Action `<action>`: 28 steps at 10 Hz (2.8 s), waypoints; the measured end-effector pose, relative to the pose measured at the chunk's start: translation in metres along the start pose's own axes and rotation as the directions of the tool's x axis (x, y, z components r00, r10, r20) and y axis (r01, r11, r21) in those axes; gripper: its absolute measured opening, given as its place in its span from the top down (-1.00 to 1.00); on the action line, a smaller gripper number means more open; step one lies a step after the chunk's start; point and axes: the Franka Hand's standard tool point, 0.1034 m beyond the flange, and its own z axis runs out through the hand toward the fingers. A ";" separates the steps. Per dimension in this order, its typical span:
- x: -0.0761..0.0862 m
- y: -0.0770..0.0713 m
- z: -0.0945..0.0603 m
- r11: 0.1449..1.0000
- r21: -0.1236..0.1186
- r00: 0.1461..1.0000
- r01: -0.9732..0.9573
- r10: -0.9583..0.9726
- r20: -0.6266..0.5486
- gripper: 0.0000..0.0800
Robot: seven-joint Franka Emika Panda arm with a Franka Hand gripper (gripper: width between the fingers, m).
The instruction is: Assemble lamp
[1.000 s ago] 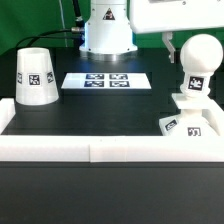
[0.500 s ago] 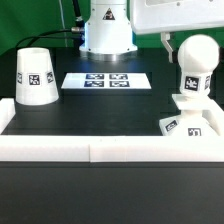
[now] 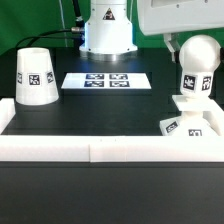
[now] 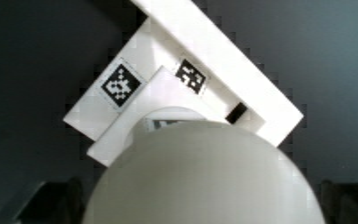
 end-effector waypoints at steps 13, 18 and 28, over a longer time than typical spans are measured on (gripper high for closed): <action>0.002 -0.006 0.001 0.433 -0.052 0.434 0.900 -0.901 0.012 -0.75; 0.004 -0.010 -0.001 0.060 -0.062 0.062 0.996 -0.997 0.036 -0.75; 0.006 -0.006 0.002 -0.284 -0.054 -0.280 0.957 -0.957 0.071 -0.44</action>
Offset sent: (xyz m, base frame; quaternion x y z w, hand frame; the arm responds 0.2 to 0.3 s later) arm 0.0000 0.0000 0.0000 0.0000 0.0000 -0.1938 0.9810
